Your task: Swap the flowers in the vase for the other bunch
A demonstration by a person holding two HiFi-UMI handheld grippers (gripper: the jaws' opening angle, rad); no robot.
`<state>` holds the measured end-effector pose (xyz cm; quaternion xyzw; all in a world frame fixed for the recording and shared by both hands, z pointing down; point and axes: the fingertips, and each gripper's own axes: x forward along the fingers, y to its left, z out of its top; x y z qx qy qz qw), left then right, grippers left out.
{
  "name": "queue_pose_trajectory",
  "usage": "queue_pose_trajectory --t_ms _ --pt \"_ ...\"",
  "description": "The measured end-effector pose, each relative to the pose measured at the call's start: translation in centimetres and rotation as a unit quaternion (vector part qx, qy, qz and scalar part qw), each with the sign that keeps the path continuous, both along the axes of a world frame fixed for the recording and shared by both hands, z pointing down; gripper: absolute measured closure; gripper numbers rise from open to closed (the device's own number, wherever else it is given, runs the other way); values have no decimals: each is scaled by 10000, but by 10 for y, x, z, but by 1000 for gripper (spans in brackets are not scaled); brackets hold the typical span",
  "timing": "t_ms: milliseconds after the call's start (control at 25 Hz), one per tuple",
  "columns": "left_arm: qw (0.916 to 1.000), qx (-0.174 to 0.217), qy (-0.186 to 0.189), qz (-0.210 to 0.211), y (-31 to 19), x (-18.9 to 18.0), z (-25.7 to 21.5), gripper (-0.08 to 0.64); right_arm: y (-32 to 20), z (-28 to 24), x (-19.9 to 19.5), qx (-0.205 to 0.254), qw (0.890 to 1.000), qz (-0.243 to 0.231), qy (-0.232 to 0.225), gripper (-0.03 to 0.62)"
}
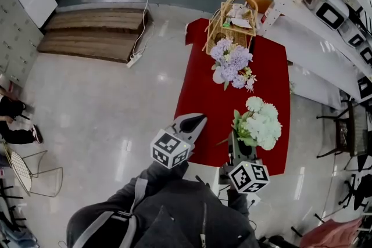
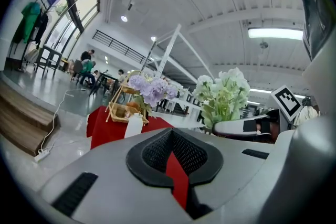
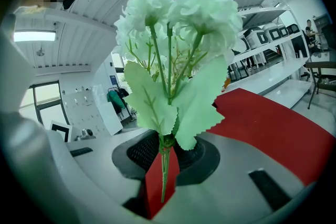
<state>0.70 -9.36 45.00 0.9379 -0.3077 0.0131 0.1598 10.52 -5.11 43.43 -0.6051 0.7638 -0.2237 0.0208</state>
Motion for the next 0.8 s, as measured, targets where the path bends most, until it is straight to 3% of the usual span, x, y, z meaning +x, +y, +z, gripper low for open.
queue_pose_trajectory --t_ms 320,800 --pt "10000 -65 11 42 -31 12 9 551 -26 6 14 -59 9999 88 -54 518" --pt "9993 -365 30 -51 -32 13 27 552 -24 3 44 -171 9988 433 -153 520"
